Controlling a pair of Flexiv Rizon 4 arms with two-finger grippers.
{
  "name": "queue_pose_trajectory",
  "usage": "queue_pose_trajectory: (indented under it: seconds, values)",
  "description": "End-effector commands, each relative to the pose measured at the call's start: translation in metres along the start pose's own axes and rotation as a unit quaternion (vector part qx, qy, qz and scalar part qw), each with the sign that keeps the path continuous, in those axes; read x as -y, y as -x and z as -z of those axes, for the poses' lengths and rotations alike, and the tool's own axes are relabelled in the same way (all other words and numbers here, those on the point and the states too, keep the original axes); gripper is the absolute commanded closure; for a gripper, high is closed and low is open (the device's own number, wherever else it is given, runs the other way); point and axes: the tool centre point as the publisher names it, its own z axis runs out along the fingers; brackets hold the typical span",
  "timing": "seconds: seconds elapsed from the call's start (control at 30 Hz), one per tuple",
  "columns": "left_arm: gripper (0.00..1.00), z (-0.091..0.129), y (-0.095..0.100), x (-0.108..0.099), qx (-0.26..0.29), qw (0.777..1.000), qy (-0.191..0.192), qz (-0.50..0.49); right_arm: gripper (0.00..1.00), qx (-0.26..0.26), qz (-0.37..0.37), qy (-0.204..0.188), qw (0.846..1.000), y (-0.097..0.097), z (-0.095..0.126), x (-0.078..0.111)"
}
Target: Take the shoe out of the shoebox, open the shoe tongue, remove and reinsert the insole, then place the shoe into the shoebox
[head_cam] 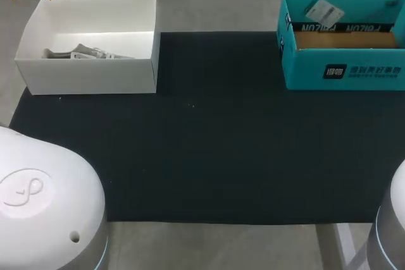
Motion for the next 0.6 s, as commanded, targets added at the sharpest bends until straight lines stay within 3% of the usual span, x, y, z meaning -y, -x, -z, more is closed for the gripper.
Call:
queue_pose_trajectory:
  seconds: [0.03,0.27,0.43,0.6]
  values:
    - [0.0,0.0,0.0,0.0,-0.001,1.0,0.0,0.0,1.0,-0.001,-0.001,0.004,1.0,0.001,0.001,0.003]
    - [0.0,0.0,0.0,0.0,-0.001,1.0,0.0,0.0,1.0,0.02,-0.025,0.005,0.999,-0.016,0.015,0.031]
    - [0.0,0.0,0.0,0.0,-0.001,1.0,0.0,0.0,1.0,0.001,-0.045,0.013,0.999,-0.028,0.026,0.062]
    - [0.0,0.0,0.0,0.0,-0.001,1.0,0.0,0.0,1.0,-0.002,-0.033,0.01,0.999,-0.053,0.03,0.101]
